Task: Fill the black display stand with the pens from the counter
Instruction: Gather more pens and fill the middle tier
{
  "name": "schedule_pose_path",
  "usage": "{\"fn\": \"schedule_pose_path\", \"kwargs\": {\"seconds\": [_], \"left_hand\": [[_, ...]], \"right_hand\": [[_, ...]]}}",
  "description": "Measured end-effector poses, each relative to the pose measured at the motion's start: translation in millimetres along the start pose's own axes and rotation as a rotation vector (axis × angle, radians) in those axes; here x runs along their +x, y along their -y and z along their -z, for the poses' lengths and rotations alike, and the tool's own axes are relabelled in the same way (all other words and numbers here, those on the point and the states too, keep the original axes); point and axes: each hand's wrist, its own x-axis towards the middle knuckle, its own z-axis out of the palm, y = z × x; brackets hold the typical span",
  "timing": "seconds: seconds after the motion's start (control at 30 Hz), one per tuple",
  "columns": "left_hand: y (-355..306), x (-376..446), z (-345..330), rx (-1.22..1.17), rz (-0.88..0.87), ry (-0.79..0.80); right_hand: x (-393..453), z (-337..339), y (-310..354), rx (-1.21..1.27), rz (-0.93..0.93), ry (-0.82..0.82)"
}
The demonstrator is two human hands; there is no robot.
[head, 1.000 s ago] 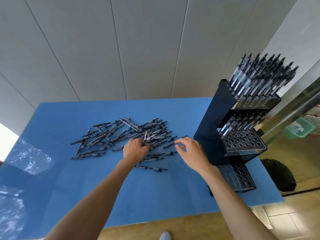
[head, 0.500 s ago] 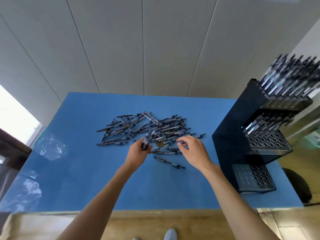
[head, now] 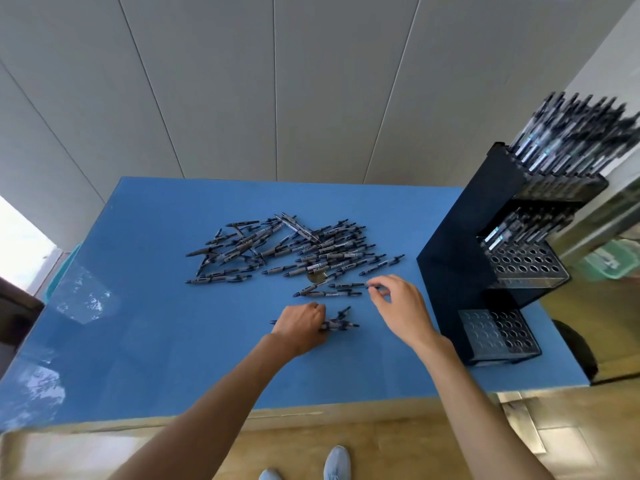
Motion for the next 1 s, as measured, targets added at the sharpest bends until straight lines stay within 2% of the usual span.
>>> {"fn": "schedule_pose_path", "kwargs": {"seconds": [0.1, 0.2, 0.33, 0.4, 0.47, 0.57, 0.63, 0.7, 0.83, 1.0], "left_hand": [[6, -12, -3, -0.039, 0.090, 0.036], [12, -22, -11, -0.245, 0.267, -0.074], [18, -34, -15, -0.693, 0.487, -0.340], [16, -40, -9, -1.018, 0.463, -0.507], [13, -47, -1, -1.219, 0.466, -0.682], [9, -52, 1, -1.199, 0.499, -0.924], [6, -52, -3, -1.138, 0.508, -1.007], [6, -53, -12, -1.093, 0.538, -1.017], [11, -60, -32, -1.246, 0.690, -0.903], [10, -64, -17, -1.353, 0.700, -0.838]], "right_hand": [[-5, -5, 3, -0.001, -0.020, 0.025], [-5, -13, 12, 0.020, -0.005, 0.033], [-4, -20, 26, 0.040, 0.029, 0.033], [-4, -22, 30, 0.039, 0.042, 0.037], [-5, -24, 32, 0.035, 0.058, 0.039], [-8, -26, 32, 0.028, 0.072, 0.039], [-12, -27, 31, 0.014, 0.070, 0.046], [-17, -27, 30, -0.001, 0.063, 0.059], [-26, -24, 26, -0.026, 0.054, 0.077], [-33, -14, 21, -0.023, 0.043, 0.063]]}}
